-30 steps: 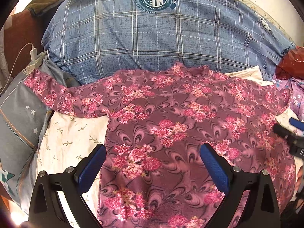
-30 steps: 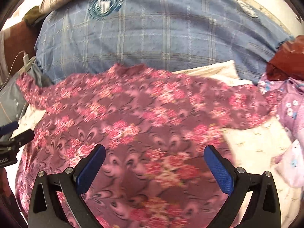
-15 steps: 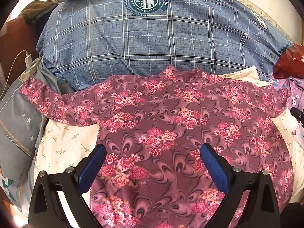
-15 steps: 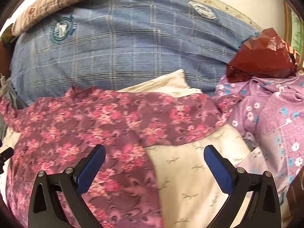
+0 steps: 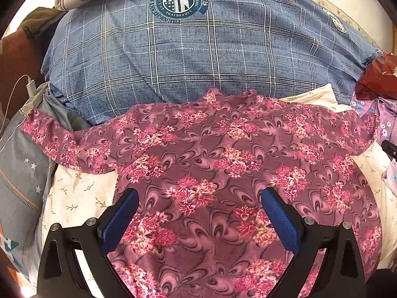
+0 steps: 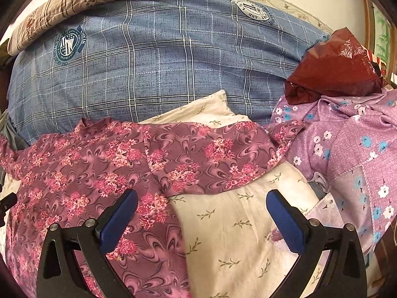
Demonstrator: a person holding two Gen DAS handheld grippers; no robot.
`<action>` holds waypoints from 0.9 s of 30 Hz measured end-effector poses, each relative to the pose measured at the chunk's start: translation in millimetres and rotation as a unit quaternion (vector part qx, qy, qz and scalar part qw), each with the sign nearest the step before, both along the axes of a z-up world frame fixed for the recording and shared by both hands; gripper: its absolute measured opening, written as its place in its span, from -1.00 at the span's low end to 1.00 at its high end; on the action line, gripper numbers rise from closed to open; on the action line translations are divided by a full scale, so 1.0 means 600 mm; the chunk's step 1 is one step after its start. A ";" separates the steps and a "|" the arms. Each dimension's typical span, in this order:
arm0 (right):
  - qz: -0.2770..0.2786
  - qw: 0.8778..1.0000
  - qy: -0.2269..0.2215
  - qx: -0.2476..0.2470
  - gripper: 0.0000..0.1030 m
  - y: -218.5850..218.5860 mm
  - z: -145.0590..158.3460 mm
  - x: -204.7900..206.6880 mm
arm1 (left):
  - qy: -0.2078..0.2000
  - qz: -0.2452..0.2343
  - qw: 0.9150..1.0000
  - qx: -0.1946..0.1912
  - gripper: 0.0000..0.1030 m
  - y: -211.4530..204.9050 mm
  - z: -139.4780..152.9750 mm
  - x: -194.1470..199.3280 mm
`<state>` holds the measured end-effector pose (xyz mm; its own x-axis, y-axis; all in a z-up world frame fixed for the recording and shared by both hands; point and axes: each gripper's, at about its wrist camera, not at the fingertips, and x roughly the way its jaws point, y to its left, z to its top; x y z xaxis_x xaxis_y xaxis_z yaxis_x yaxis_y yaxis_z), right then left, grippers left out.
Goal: Fold small clothes
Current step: 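Move the right tool to the shirt's sleeve and close on its cuff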
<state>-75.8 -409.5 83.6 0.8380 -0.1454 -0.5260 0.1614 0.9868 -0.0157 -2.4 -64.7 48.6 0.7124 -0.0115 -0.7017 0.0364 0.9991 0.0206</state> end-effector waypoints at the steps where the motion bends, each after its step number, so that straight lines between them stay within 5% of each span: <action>1: 0.000 1.000 0.000 0.002 0.99 -0.004 0.000 0.000 | 0.000 0.000 1.000 0.001 0.92 -0.001 0.000 0.000; 18: -0.098 0.984 0.036 0.146 0.80 -0.236 0.033 0.133 | 0.020 0.006 1.000 -0.013 0.92 0.000 -0.032 0.059; 27: -0.153 0.977 0.066 0.136 0.66 -0.307 0.008 0.219 | 0.032 0.013 0.999 -0.011 0.92 -0.001 -0.065 0.102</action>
<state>55.7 -593.6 88.5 0.6996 -0.2179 -0.6805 0.4633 0.8634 0.1998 58.7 -65.4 9.6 0.6670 -0.0097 -0.7450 0.0112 0.9999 -0.0030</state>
